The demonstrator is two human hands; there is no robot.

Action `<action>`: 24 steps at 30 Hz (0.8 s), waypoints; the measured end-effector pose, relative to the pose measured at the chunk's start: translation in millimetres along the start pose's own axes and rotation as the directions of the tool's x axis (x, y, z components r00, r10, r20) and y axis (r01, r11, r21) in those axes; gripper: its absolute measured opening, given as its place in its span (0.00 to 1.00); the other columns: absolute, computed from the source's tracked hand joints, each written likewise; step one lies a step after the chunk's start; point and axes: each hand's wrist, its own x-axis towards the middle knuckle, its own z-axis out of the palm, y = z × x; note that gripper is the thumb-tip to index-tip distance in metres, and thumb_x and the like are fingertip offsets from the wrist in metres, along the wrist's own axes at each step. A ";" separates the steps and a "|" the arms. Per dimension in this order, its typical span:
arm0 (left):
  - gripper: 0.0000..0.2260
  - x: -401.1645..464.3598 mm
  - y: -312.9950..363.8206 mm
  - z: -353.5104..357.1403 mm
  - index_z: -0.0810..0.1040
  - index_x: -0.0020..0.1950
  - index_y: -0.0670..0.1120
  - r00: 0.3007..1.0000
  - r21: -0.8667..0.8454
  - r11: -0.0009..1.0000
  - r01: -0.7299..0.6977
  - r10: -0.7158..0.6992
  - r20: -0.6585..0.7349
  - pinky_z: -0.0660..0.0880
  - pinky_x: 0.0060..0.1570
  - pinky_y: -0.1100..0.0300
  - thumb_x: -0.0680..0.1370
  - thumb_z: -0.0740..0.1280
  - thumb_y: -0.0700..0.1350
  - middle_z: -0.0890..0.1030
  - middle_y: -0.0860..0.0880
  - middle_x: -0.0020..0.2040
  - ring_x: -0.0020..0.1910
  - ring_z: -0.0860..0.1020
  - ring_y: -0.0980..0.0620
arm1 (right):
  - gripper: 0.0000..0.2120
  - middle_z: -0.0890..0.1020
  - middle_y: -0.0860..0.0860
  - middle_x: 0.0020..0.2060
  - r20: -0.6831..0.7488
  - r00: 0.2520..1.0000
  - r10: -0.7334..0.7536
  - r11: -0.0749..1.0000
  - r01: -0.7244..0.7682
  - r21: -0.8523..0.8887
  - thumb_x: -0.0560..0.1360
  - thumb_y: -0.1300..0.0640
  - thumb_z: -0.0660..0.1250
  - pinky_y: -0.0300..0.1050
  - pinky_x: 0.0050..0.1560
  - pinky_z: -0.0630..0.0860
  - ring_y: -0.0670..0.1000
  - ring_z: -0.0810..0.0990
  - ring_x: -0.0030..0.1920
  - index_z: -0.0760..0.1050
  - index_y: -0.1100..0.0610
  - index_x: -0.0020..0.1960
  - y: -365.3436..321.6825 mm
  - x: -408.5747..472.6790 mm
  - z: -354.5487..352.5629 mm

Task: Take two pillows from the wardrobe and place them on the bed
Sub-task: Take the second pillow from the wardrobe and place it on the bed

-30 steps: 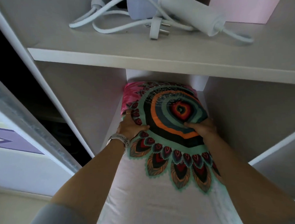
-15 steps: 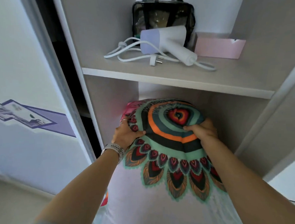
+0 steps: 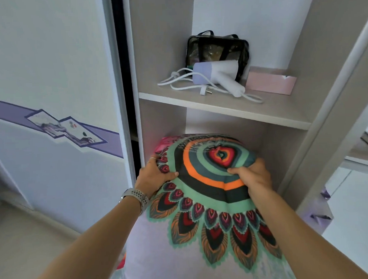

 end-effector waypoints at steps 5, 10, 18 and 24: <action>0.28 -27.7 2.7 -2.8 0.72 0.55 0.60 0.997 -0.070 0.997 0.029 -0.034 -0.076 0.78 0.37 0.61 0.59 0.78 0.59 0.85 0.59 0.36 0.32 0.83 0.60 | 0.40 0.80 0.53 0.51 0.067 0.997 -0.047 0.999 0.046 0.007 0.51 0.46 0.79 0.59 0.52 0.80 0.60 0.81 0.50 0.65 0.52 0.57 -3.1 -7.0 -13.2; 0.34 -74.3 7.1 7.9 0.71 0.62 0.57 0.973 -0.026 0.995 0.098 -0.101 -0.207 0.78 0.52 0.52 0.59 0.76 0.60 0.83 0.53 0.46 0.44 0.82 0.50 | 0.33 0.78 0.48 0.42 0.160 0.979 -0.124 0.991 0.114 0.074 0.51 0.50 0.79 0.54 0.48 0.79 0.56 0.79 0.42 0.66 0.51 0.51 7.7 -5.7 -26.9; 0.30 -195.9 13.7 7.2 0.74 0.58 0.55 0.868 -0.045 0.975 0.218 -0.215 -0.449 0.76 0.52 0.53 0.58 0.76 0.58 0.82 0.51 0.47 0.48 0.80 0.47 | 0.34 0.80 0.49 0.46 0.455 0.856 -0.245 0.969 0.206 0.133 0.54 0.51 0.79 0.54 0.50 0.78 0.57 0.80 0.47 0.69 0.53 0.56 25.2 -39.2 -47.8; 0.31 -287.5 27.3 -35.7 0.74 0.58 0.56 0.746 -0.056 0.960 0.274 -0.250 -0.617 0.78 0.53 0.52 0.57 0.77 0.58 0.83 0.53 0.45 0.45 0.81 0.50 | 0.34 0.74 0.46 0.40 0.553 0.761 -0.338 0.941 0.293 0.172 0.57 0.49 0.80 0.47 0.39 0.71 0.50 0.73 0.36 0.65 0.51 0.54 4.6 -102.7 -50.0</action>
